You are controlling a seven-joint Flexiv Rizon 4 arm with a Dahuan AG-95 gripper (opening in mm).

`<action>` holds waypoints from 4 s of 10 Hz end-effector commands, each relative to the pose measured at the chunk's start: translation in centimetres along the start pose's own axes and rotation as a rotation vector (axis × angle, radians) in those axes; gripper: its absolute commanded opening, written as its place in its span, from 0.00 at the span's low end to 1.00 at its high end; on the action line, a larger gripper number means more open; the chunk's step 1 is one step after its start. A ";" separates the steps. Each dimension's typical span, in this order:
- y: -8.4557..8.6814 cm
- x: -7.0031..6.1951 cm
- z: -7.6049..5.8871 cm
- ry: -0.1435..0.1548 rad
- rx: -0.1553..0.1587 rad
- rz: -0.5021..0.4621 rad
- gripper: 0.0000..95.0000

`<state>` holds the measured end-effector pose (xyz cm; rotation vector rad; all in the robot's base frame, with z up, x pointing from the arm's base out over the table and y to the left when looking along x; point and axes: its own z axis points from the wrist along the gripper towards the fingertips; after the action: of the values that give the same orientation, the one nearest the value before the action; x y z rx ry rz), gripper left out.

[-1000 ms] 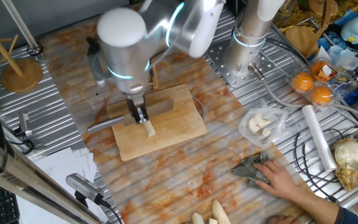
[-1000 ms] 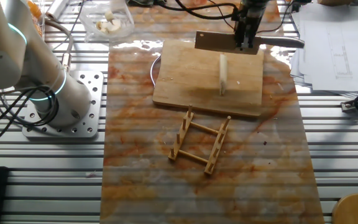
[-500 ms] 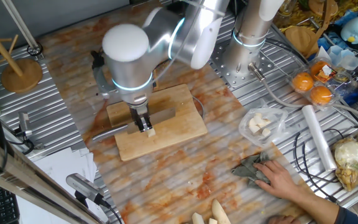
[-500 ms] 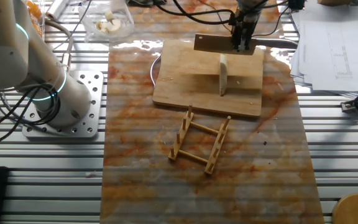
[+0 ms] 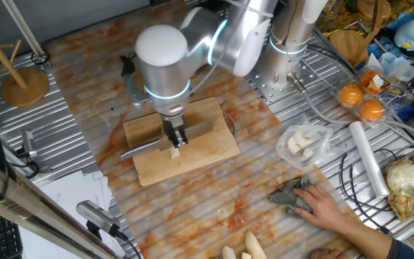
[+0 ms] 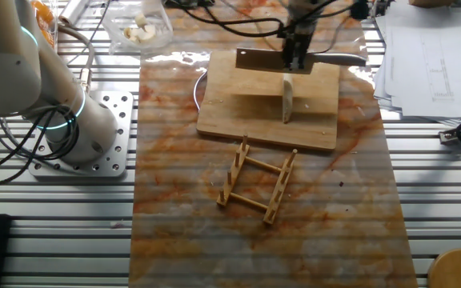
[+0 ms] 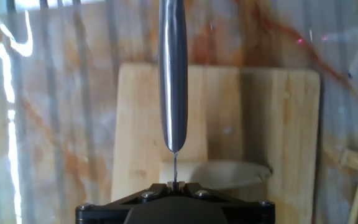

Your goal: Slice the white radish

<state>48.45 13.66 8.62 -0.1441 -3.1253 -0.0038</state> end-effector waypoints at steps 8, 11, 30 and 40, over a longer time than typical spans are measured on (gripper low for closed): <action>0.3 0.6 0.8 0.006 0.000 0.048 0.00; 0.3 0.9 1.2 0.009 -0.004 0.049 0.00; 0.6 2.2 6.1 0.042 -0.011 0.000 0.00; 0.3 1.8 6.5 0.188 -0.066 -0.153 0.00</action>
<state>46.84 13.89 4.38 0.0820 -2.9446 -0.1007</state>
